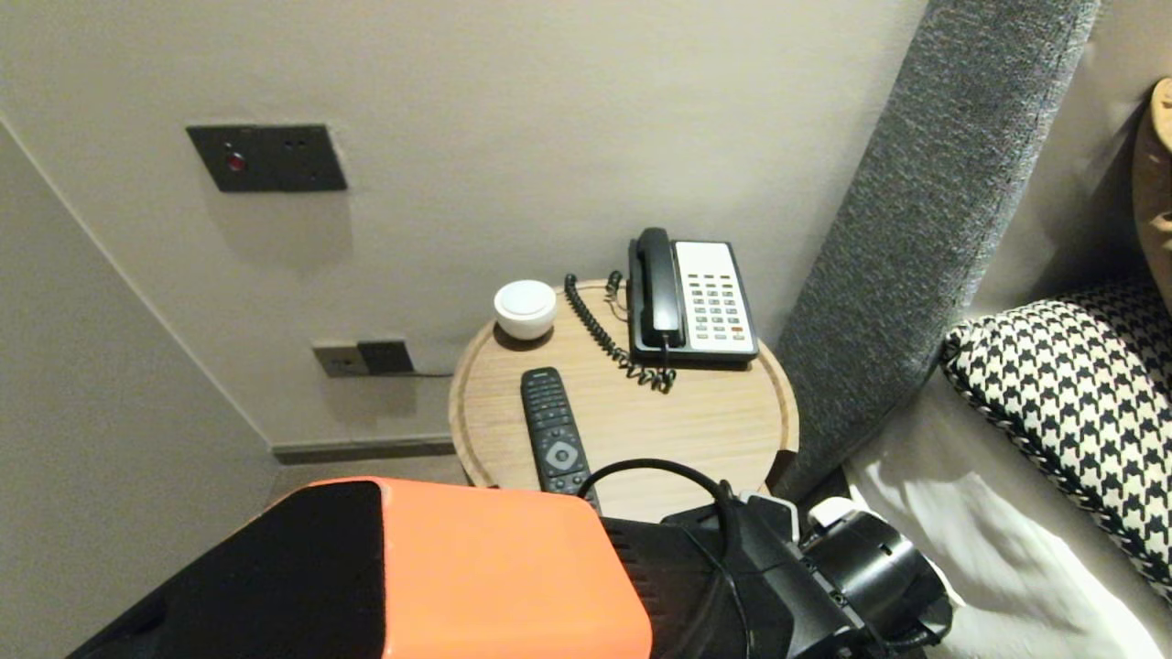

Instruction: Take the remote control out of the drawer one by one and place them on the table

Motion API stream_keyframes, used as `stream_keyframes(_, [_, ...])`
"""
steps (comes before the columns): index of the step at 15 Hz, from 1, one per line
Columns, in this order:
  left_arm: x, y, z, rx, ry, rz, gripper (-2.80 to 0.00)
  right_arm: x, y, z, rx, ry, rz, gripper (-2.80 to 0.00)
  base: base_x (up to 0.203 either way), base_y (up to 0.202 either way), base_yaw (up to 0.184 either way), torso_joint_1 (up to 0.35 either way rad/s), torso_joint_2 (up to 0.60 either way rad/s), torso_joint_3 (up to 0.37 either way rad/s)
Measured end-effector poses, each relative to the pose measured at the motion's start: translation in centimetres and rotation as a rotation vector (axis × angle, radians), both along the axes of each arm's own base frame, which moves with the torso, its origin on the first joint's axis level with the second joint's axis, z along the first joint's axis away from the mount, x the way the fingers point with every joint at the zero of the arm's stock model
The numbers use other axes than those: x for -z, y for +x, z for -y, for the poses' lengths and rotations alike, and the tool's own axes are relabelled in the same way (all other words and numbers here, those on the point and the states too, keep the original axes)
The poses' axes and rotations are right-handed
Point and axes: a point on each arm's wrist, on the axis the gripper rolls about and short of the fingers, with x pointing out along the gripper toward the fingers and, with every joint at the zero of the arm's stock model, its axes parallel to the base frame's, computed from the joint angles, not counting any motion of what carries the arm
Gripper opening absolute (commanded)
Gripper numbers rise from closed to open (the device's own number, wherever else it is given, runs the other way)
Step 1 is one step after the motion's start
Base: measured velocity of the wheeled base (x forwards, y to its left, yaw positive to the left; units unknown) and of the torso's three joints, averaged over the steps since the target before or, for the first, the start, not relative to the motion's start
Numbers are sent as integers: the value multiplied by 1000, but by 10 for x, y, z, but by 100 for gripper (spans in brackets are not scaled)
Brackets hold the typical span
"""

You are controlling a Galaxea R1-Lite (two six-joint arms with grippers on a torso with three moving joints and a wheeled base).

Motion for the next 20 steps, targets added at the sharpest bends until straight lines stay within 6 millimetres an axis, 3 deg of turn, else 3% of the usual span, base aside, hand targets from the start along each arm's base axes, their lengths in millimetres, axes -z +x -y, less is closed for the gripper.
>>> stream_keyframes(20, [50,16,23,-61,62,65,0,0,0,0,0,0,0,-280,0,0,0,0,0,0])
